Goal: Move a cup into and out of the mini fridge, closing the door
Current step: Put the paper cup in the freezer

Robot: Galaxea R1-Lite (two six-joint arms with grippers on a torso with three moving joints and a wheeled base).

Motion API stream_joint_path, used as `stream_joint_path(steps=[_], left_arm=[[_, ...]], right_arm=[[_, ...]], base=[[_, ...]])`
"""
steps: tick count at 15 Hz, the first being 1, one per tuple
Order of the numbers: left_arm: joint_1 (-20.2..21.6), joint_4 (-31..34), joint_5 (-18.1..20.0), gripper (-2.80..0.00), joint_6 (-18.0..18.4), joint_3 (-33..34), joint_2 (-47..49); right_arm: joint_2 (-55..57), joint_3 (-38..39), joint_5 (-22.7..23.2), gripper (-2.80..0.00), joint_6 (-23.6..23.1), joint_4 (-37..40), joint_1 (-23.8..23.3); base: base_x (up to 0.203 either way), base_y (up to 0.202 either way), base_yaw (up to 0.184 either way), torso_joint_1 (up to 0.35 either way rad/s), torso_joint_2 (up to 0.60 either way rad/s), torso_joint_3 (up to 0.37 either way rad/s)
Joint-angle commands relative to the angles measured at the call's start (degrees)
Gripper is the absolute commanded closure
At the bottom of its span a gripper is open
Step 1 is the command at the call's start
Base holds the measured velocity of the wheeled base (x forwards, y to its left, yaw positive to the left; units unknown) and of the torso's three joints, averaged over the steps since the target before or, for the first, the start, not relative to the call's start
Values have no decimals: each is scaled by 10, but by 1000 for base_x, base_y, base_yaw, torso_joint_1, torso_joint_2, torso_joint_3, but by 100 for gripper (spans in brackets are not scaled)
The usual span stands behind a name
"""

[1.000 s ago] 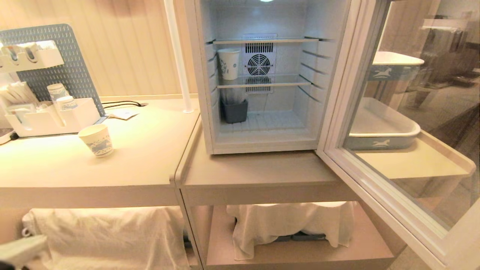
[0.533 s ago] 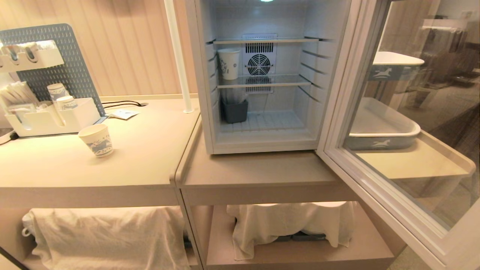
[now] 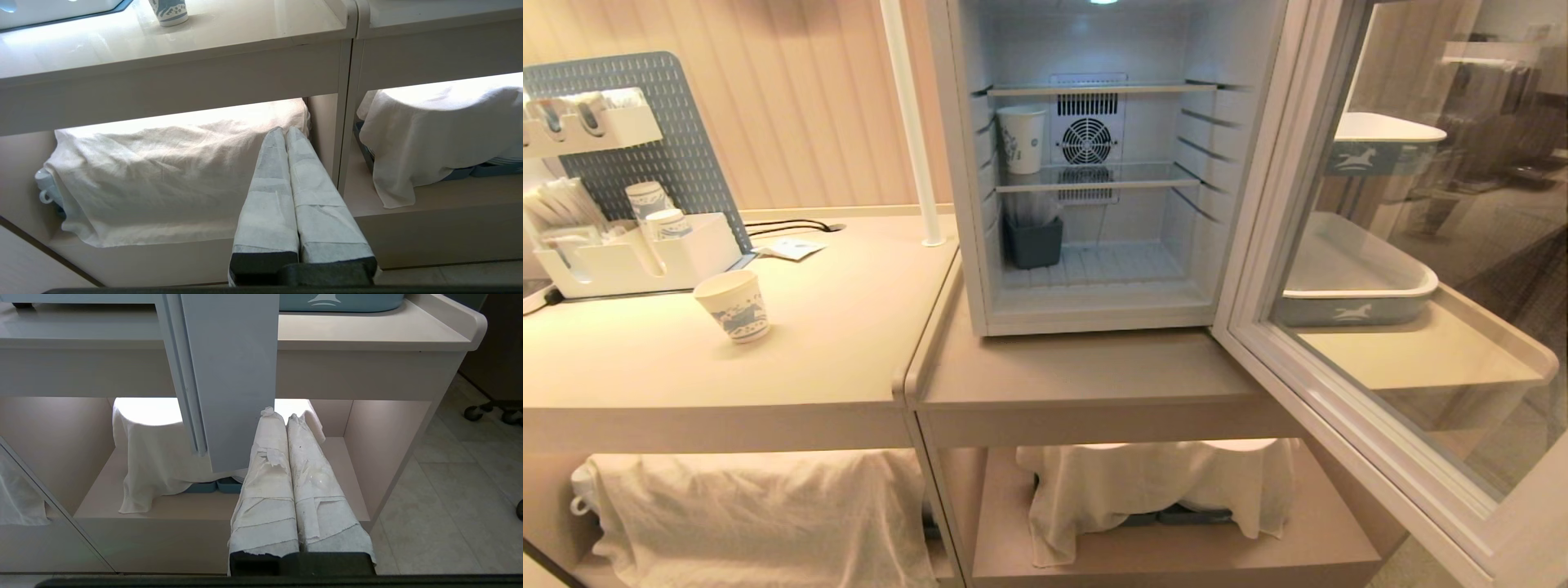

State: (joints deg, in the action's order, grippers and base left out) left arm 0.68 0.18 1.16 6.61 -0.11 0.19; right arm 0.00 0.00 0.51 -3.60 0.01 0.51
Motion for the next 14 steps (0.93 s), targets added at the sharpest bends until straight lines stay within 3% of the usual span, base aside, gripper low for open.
stream_joint_path(steps=[1,4,7,14], left_arm=[[0,3,1,0,-7,1,-2],[0,3,-9,0,-42,1,-2],[0,5,-9,0,-40,0,-2],[0,4,-7,0,-27,0,-2]], right_arm=[[-1,0,0,0,0,0,0],[-1,0,0,0,-1,0,0],[-1,0,0,0,0,0,0],[-1,0,0,0,0,0,0]], base=[[0,0,0,0,0,0],[0,0,0,0,0,0],[0,0,0,0,0,0],[-180,0,1,1,2,4]])
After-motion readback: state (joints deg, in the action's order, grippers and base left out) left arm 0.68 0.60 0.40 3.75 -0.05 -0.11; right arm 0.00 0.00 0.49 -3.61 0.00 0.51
